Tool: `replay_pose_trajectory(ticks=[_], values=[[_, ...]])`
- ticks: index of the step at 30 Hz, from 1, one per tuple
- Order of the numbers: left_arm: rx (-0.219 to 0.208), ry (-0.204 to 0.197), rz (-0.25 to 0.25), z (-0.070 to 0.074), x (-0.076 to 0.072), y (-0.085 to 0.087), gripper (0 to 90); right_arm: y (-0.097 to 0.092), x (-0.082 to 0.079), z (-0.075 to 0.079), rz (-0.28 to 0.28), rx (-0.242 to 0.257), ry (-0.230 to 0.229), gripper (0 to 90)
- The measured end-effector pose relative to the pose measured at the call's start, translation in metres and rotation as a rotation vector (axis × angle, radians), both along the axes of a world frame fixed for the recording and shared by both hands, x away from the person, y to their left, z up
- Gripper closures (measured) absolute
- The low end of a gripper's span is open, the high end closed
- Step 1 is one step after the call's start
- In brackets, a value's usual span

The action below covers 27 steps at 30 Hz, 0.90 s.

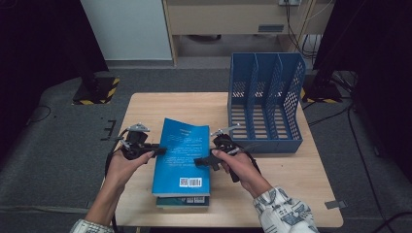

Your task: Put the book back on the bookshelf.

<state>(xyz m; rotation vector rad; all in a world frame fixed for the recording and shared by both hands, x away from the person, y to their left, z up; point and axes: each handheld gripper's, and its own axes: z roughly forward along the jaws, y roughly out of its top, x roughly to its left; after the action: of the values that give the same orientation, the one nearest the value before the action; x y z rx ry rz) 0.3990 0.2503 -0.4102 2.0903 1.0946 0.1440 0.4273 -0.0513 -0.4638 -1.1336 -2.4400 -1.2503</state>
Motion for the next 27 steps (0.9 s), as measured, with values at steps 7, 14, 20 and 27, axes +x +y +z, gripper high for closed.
replay_pose_trajectory(ticks=[7, 14, 20, 27], values=[[-0.003, -0.002, -0.003, -0.001, 0.0, 0.0, 69.2, 0.003, -0.002, -0.006, -0.005, 0.009, -0.005, 5.3], [0.003, 0.004, -0.007, -0.001, 0.002, -0.001, 69.0, 0.007, 0.001, -0.012, 0.001, 0.036, 0.011, 0.1], [-0.012, 0.023, -0.013, -0.004, 0.005, 0.001, 68.4, 0.01, 0.003, -0.016, -0.027, 0.061, 0.03, 0.0], [-0.004, 0.032, -0.021, -0.005, 0.006, 0.003, 67.3, 0.01, 0.003, -0.014, -0.018, 0.07, 0.012, 2.7]])
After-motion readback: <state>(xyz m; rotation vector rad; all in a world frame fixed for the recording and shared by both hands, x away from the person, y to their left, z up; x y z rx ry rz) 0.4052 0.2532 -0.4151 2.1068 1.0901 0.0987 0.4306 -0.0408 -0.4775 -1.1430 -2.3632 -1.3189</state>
